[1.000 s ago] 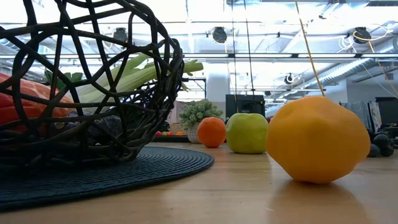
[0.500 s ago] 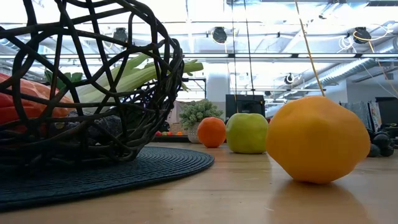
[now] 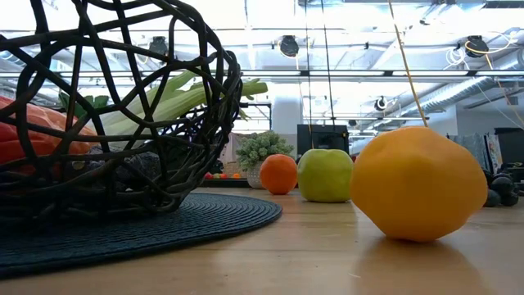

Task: Build produce basket
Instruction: Put the green green lime into the black wire basket

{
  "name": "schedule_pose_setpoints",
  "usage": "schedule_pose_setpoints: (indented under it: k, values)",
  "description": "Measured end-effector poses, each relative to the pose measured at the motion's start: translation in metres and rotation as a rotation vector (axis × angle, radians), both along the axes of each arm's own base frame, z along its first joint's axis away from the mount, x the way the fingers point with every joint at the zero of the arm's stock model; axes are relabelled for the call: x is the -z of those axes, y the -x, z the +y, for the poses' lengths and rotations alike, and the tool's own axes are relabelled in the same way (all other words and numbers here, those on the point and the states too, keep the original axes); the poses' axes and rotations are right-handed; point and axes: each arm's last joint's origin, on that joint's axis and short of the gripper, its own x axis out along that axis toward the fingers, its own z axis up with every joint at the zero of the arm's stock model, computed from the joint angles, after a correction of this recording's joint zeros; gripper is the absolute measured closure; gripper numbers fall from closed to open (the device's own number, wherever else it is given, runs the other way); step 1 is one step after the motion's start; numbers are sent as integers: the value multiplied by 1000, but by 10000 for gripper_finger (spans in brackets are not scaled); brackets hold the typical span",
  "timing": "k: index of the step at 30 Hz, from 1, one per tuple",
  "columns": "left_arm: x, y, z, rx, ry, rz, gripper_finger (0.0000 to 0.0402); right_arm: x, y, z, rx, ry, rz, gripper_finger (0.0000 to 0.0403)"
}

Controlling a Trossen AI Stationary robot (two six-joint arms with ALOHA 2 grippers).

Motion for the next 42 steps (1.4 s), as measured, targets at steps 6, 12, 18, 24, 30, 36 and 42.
schedule_pose_setpoints:
  k: [6,12,18,24,30,36,42]
  values:
    - [0,0,-1,5,-5,1,277,0,0,0,17,190,39,122]
    - [0,1,-5,17,-5,0,277,0,0,0,41,445,90,122]
    - [0,1,-8,29,-7,0,277,0,0,0,69,753,152,122]
    - [0,1,-8,33,-28,0,277,0,0,0,92,1000,202,122]
    - [0,1,-7,1,-62,-3,277,1,0,0,104,1190,249,122]
    - [0,1,-6,10,-80,-3,277,5,0,0,91,1308,301,122]
    - [0,1,-6,11,-82,-2,277,12,0,0,53,1353,365,121]
